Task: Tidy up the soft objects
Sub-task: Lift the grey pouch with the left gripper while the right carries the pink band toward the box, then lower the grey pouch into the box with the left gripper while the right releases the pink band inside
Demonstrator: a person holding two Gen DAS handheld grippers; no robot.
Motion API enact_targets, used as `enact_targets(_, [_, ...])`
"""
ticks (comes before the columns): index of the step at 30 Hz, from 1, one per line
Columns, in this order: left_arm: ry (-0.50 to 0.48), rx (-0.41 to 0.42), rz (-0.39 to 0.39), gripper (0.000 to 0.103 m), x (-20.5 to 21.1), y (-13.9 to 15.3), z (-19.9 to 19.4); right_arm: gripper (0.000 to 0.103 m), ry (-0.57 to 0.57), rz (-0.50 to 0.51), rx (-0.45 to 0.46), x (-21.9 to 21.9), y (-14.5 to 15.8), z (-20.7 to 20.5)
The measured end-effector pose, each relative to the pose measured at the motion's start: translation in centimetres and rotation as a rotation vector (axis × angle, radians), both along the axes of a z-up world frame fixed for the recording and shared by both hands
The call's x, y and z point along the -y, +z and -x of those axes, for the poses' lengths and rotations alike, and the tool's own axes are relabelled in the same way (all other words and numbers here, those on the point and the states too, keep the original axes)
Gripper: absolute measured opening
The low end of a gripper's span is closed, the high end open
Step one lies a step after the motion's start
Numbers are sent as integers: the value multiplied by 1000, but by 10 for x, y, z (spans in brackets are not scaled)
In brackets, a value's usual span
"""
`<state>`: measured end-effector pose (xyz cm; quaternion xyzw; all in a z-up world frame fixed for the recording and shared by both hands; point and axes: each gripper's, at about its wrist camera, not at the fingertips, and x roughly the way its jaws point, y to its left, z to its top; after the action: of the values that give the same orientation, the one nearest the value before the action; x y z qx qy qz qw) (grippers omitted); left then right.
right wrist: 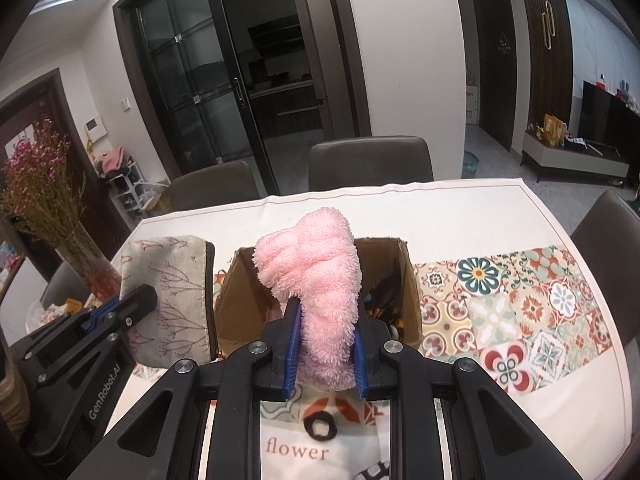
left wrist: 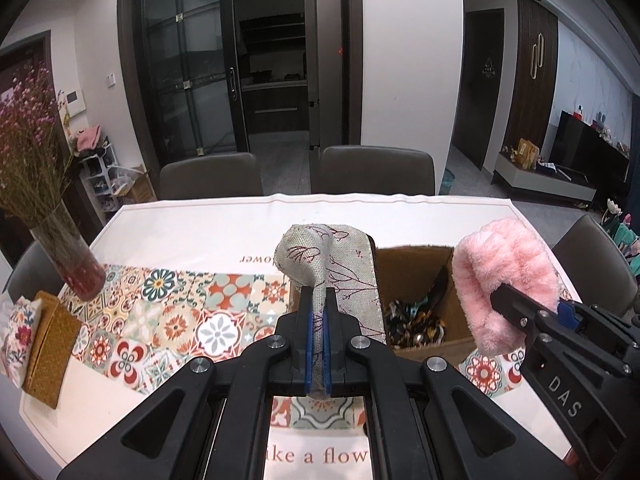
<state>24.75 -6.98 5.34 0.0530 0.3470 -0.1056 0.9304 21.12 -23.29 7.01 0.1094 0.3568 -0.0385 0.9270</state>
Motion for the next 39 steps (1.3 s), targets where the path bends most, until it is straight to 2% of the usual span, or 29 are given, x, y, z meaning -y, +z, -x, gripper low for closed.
enact_targets(14, [-26, -12, 5, 5, 19, -2, -44, 23, -12, 4, -24, 9, -6, -36])
enact_targets(27, [-43, -58, -5, 6, 31, -25, -73, 24, -12, -9, -71, 14, -27, -65])
enact_targets(39, [-62, -132, -20, 6, 45, -58, -98, 24, -14, -24, -133, 22, -54, -85])
